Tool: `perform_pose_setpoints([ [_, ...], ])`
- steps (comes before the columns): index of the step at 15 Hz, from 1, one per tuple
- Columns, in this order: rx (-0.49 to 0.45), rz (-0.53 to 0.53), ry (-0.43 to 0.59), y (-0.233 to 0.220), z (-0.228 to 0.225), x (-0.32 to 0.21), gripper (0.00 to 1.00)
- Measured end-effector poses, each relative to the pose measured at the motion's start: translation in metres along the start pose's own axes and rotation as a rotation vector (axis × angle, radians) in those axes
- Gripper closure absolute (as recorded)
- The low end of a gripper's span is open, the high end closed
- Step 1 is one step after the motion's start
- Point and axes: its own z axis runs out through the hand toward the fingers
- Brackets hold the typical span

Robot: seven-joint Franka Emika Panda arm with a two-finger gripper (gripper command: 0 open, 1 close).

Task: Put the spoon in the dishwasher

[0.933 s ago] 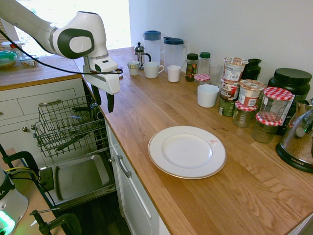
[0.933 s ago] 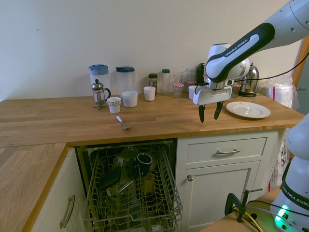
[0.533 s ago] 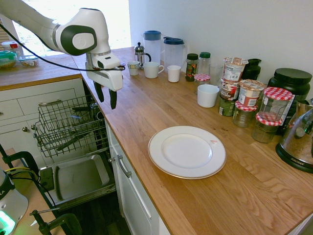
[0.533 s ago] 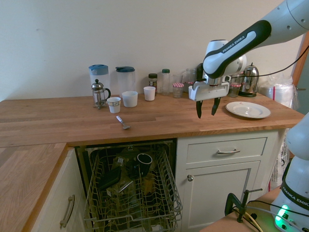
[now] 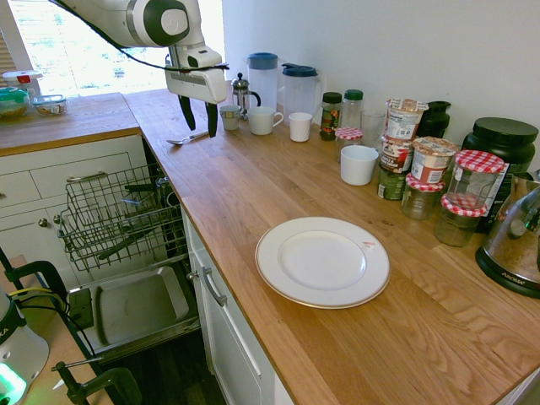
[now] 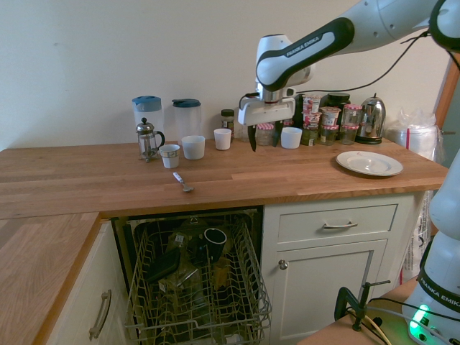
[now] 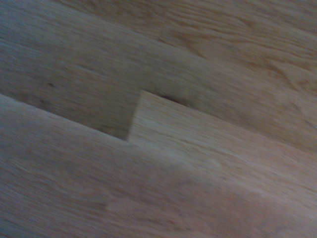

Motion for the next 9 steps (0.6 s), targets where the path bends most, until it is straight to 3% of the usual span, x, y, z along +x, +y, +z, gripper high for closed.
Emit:
perform_pose_setpoints([
  [9, 0.036, -0.092, -0.043, -0.162, 0.056, -0.037, 0.0],
])
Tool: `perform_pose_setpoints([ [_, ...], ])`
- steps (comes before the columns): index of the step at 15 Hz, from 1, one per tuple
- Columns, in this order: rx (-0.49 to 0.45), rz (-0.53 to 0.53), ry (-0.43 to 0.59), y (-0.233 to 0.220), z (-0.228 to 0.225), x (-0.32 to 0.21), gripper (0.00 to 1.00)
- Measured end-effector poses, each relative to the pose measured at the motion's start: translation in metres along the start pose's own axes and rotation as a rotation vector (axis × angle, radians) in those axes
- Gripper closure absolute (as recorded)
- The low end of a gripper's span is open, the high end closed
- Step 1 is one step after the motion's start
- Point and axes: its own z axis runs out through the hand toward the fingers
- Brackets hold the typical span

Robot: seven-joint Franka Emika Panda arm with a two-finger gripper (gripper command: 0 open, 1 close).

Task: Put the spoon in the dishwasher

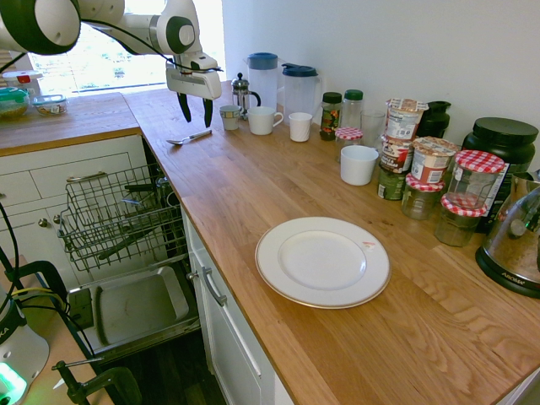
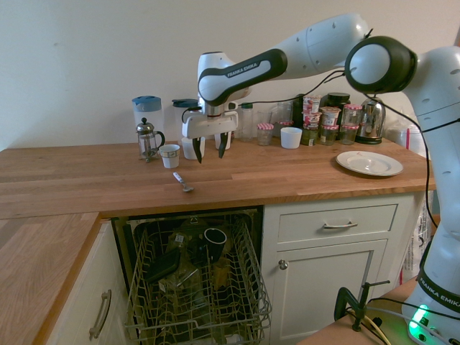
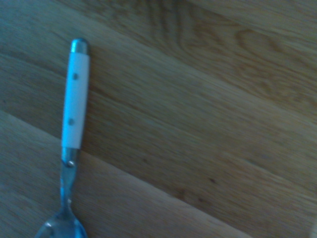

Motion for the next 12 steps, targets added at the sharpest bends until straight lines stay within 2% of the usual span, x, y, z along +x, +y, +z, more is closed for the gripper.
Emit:
perform_pose_setpoints([
  [6, 0.029, 0.033, -0.025, -0.063, 0.033, -0.021, 0.0],
  [12, 0.035, 0.073, -0.046, -0.079, 0.054, -0.016, 0.0],
])
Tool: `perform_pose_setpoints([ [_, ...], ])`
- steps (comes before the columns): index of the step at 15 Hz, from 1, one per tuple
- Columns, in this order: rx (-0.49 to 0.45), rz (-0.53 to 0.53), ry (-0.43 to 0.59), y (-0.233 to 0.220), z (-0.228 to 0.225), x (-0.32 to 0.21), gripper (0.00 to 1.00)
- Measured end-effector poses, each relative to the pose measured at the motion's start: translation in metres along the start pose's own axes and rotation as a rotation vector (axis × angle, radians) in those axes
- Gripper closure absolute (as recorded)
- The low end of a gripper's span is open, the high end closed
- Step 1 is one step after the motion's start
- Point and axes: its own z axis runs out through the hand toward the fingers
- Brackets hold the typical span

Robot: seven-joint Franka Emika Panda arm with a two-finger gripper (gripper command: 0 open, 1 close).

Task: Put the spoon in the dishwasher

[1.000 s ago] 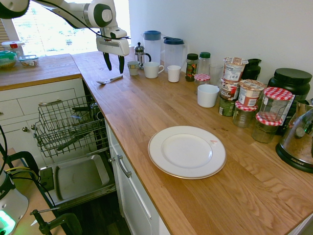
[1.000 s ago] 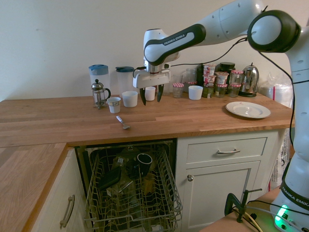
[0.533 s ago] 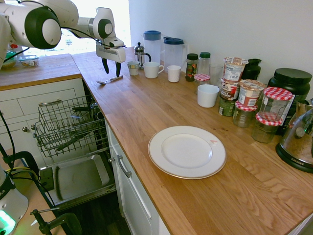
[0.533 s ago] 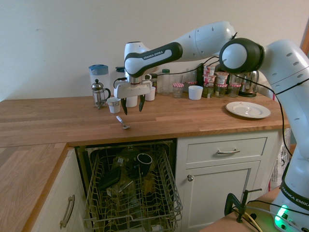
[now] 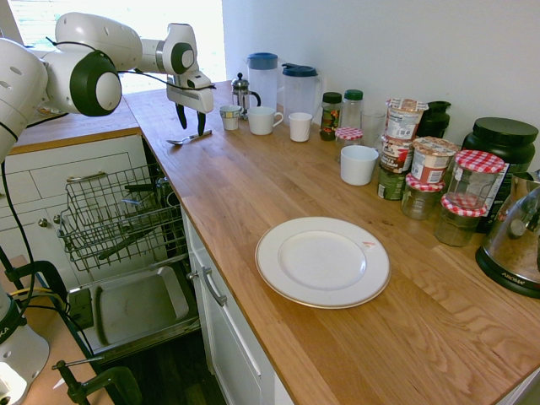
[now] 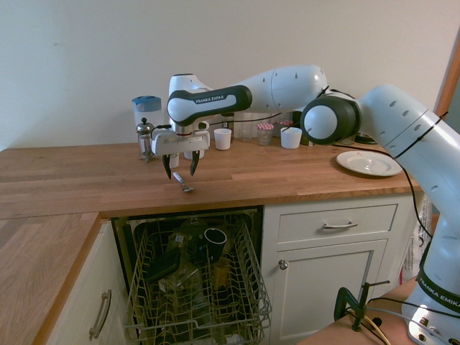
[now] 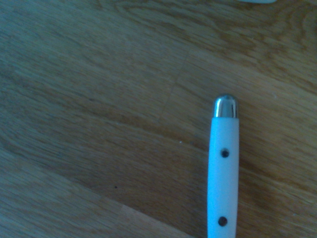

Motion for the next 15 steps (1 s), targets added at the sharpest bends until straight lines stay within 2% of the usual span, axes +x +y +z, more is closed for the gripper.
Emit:
perform_pose_setpoints([
  [13, -0.046, 0.009, -0.029, 0.005, 0.017, -0.005, 0.0],
  [14, -0.046, 0.01, -0.03, 0.005, 0.017, -0.004, 1.0],
  [15, -0.046, 0.012, -0.031, 0.005, 0.017, -0.004, 1.0],
])
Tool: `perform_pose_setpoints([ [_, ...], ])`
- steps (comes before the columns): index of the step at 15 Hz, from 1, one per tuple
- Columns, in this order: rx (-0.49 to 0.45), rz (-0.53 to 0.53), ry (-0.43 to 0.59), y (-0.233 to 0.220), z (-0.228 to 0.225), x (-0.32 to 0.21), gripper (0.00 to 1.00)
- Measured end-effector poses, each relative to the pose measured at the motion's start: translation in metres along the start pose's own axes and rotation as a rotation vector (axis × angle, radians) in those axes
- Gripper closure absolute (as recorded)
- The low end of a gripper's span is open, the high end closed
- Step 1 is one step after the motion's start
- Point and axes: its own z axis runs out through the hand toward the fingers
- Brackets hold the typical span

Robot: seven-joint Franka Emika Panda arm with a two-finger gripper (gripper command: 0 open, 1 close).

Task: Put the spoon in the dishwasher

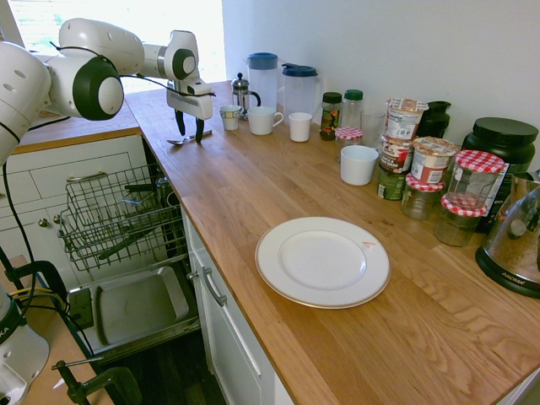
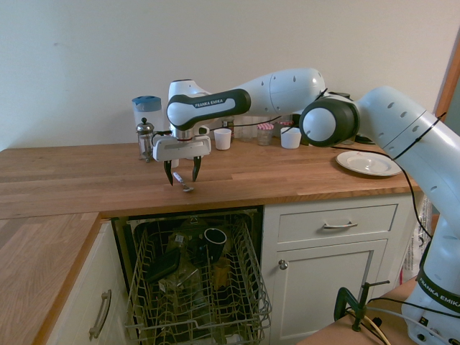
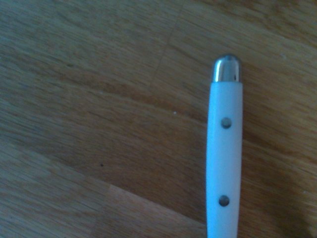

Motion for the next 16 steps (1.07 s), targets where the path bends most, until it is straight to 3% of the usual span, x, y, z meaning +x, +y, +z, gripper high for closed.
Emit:
perform_pose_setpoints([
  [16, -0.067, 0.067, 0.037, 0.001, 0.005, -0.01, 1.0],
])
